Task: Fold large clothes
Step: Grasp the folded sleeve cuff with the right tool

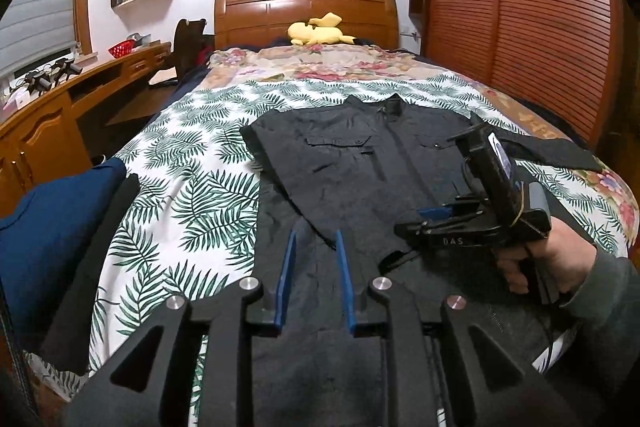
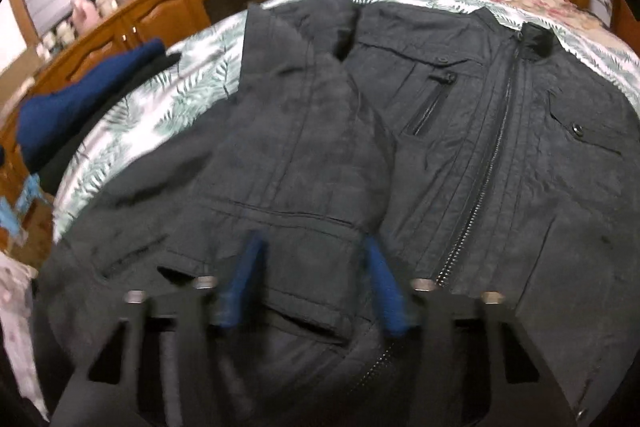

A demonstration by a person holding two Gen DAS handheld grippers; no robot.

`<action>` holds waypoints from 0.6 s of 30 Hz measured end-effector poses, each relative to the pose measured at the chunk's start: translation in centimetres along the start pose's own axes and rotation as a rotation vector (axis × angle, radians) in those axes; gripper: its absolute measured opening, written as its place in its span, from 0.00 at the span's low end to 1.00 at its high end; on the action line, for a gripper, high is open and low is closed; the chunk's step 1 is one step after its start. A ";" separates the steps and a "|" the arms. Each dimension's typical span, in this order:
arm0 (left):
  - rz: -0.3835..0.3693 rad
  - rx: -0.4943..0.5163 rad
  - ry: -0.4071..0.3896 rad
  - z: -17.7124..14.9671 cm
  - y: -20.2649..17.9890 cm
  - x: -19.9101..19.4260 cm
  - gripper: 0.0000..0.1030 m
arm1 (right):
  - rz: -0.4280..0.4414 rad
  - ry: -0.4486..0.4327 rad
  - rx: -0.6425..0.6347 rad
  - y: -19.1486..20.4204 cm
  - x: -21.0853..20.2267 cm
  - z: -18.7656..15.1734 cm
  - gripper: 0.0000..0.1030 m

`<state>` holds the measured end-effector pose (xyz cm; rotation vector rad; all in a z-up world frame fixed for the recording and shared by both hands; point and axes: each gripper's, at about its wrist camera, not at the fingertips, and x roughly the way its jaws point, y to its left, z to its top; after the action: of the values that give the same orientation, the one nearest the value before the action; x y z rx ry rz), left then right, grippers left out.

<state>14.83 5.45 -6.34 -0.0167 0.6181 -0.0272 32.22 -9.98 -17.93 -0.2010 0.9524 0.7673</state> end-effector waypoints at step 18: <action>-0.033 0.031 -0.042 2.4 -1.7 2.9 0.20 | -0.110 -0.320 0.037 -4.2 -12.5 -0.5 0.07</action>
<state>18.50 3.74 -6.03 0.0030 0.5755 -0.0684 30.36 -19.50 -9.00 -0.0934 0.6458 0.6561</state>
